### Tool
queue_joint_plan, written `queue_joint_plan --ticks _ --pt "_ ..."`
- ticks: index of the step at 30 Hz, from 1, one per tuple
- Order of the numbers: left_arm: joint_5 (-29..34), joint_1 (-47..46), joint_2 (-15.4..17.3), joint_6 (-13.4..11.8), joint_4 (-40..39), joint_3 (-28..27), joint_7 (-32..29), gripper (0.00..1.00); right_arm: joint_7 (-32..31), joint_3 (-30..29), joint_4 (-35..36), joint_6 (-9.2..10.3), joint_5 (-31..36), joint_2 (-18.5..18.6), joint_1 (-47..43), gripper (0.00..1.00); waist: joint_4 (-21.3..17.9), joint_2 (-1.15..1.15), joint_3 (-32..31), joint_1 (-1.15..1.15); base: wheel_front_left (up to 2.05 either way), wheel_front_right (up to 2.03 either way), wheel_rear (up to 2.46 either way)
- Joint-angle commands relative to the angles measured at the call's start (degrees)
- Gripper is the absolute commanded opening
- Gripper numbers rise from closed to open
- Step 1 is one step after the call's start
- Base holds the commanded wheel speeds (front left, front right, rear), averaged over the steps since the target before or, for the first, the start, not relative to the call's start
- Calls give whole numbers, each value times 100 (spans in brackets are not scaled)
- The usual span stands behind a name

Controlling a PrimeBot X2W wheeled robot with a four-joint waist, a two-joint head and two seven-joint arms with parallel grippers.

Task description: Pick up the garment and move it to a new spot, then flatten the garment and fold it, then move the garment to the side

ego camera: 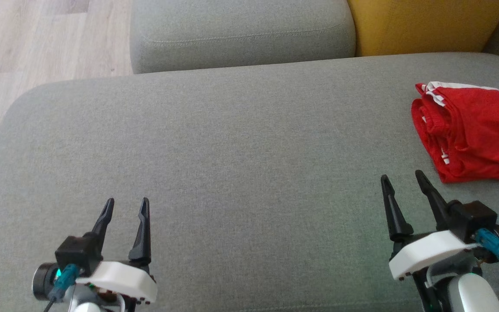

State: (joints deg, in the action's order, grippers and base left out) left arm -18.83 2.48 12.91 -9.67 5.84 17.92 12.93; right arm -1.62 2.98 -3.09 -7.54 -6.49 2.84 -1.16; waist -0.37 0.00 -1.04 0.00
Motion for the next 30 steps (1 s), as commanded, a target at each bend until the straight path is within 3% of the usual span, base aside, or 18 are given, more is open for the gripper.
queue_joint_plan --ticks 1,30 --pt "-14 -163 135 -65 -197 -205 17 100 -5 104 249 5 31 14 122 100 3 0 2 0 0 0 0" --pt "-46 -260 213 -179 -183 -154 22 100 -60 83 299 5 -48 4 114 100 20 0 32 0 0 0 0"
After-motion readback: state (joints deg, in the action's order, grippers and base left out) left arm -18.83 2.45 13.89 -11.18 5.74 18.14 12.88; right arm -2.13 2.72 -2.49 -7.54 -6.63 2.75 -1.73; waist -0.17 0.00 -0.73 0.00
